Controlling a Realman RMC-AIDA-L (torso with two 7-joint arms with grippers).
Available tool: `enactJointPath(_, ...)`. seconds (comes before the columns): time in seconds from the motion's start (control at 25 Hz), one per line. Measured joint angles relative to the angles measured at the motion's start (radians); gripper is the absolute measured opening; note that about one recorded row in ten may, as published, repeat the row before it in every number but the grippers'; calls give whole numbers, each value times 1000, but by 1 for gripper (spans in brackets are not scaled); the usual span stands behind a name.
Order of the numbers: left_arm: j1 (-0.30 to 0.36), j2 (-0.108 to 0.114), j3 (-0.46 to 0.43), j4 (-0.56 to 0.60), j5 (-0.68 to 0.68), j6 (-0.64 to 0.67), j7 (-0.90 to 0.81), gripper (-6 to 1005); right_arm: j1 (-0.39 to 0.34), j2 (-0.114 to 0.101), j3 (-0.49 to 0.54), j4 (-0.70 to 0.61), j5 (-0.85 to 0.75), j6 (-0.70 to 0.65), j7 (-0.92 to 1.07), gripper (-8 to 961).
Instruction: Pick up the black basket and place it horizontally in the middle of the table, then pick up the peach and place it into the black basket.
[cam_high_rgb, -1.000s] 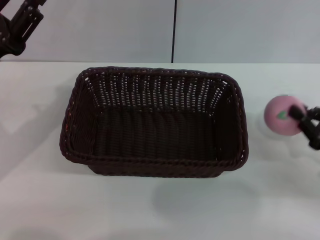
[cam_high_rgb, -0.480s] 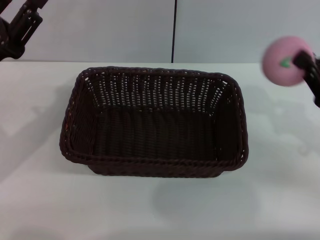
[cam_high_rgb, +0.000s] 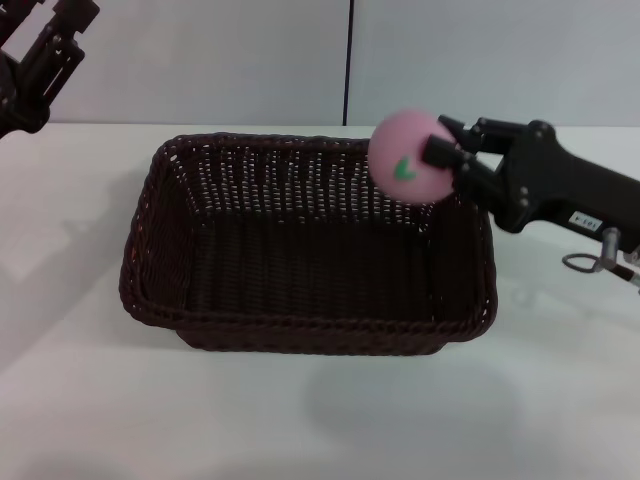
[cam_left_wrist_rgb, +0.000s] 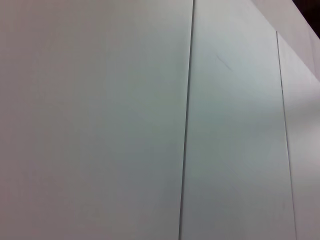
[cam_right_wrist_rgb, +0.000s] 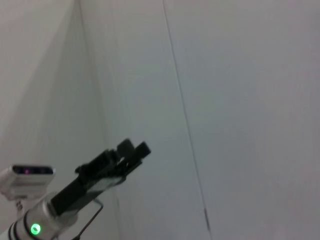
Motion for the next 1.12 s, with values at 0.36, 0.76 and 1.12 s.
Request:
enactJointPath(0.36,0,1,0,-5,-3,2,1,539,-47,0,6,-8,12,2,-1,294)
enactJointPath(0.76,2,0,0,-9,-5,4,1,539,-175,1,26,-7,274,3,-35,492)
enactJointPath(1.12,55,2,-43,-30,-19,29,9,539,-287,2,27,87,610,25,-179,492)
